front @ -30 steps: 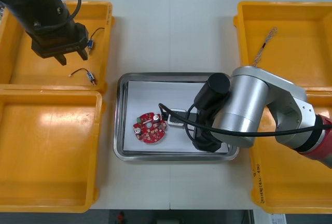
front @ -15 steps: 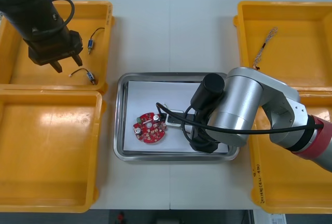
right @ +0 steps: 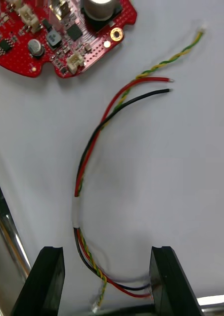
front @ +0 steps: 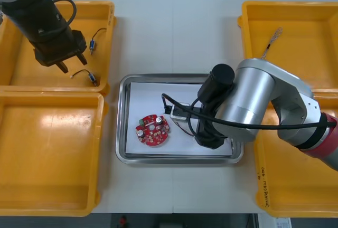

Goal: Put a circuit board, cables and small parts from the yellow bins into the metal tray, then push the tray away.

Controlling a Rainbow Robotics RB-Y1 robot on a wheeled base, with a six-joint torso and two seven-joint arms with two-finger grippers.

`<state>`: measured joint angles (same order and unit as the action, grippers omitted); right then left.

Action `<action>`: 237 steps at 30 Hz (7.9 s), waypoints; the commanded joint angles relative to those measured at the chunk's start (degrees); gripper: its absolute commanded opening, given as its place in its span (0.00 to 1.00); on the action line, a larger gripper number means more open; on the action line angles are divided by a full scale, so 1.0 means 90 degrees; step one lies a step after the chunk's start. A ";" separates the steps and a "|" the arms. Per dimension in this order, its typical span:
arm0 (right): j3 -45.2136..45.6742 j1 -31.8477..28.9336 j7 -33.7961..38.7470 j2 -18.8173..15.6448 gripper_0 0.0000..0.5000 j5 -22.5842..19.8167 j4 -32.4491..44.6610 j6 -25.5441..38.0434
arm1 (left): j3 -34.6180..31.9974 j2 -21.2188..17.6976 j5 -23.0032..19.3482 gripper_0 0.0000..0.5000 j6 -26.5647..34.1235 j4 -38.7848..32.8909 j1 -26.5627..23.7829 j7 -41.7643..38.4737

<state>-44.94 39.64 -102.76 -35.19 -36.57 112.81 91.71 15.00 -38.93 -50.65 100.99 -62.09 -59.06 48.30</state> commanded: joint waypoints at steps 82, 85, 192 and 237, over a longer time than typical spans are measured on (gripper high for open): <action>0.5736 0.2774 0.3741 0.0629 1.00 0.2061 -0.5337 0.0435 | 0.0795 0.0605 0.0022 0.00 -0.1543 0.1283 -0.0352 0.0834; 0.5755 0.2940 0.3829 0.0668 1.00 0.2169 -0.5884 0.0093 | 0.0629 0.0566 0.0061 0.00 -0.1475 0.1235 -0.0361 0.0863; 0.7122 0.2764 0.2736 0.0756 0.00 0.3399 -0.4459 0.2032 | 0.3334 0.1689 0.0559 0.63 -0.1367 -0.1500 -0.0166 0.0590; 0.6019 0.1592 0.2218 0.0570 0.00 0.0411 -0.1041 0.2032 | 0.0316 0.1591 0.1243 1.00 0.1001 -0.3160 -0.0156 0.0922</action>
<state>11.62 56.79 -81.45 -27.91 -30.40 98.68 109.81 19.93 -25.01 -41.13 109.48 -89.06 -59.24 51.66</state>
